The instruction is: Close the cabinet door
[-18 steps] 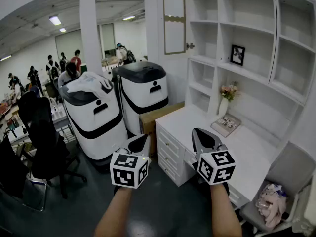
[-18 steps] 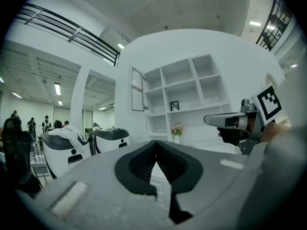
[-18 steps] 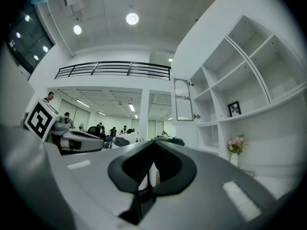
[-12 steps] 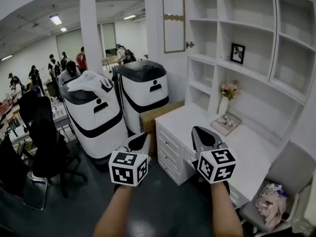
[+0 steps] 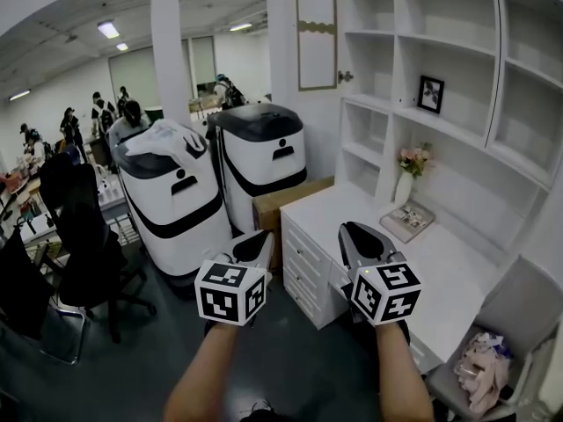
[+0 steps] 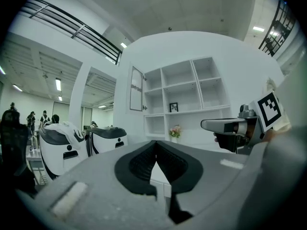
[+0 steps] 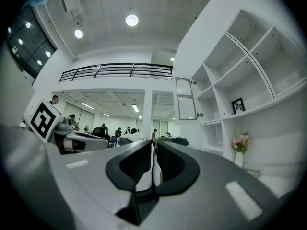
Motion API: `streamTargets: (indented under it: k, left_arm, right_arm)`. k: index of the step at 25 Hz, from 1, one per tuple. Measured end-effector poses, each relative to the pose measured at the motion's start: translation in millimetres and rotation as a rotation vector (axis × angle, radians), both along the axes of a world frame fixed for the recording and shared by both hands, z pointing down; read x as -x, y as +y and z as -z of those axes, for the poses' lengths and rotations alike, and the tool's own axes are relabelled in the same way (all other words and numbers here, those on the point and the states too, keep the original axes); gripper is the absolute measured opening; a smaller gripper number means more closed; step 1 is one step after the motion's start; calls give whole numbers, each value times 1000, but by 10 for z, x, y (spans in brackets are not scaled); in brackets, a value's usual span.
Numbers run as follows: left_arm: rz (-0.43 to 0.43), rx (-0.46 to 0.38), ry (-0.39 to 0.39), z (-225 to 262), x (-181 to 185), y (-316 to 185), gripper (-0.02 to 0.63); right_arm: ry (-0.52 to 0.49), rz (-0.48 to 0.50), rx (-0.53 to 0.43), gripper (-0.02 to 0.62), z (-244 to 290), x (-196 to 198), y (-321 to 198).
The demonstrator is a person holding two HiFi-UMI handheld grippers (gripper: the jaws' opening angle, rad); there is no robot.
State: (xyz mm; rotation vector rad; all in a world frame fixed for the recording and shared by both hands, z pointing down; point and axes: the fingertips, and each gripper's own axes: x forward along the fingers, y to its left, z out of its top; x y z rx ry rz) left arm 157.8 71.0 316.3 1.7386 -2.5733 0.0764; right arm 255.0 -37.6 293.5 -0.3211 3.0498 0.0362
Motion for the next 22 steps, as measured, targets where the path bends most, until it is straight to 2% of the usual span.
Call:
streamTargets:
  k: [10, 22]
  left_arm:
    - [36, -1, -20, -13, 393, -107, 2]
    - [-4, -1, -33, 34, 1557, -396, 2]
  right_arm:
    - [0, 39, -8, 88, -20, 464, -103]
    - [-7, 27, -30, 128, 114, 1690, -300]
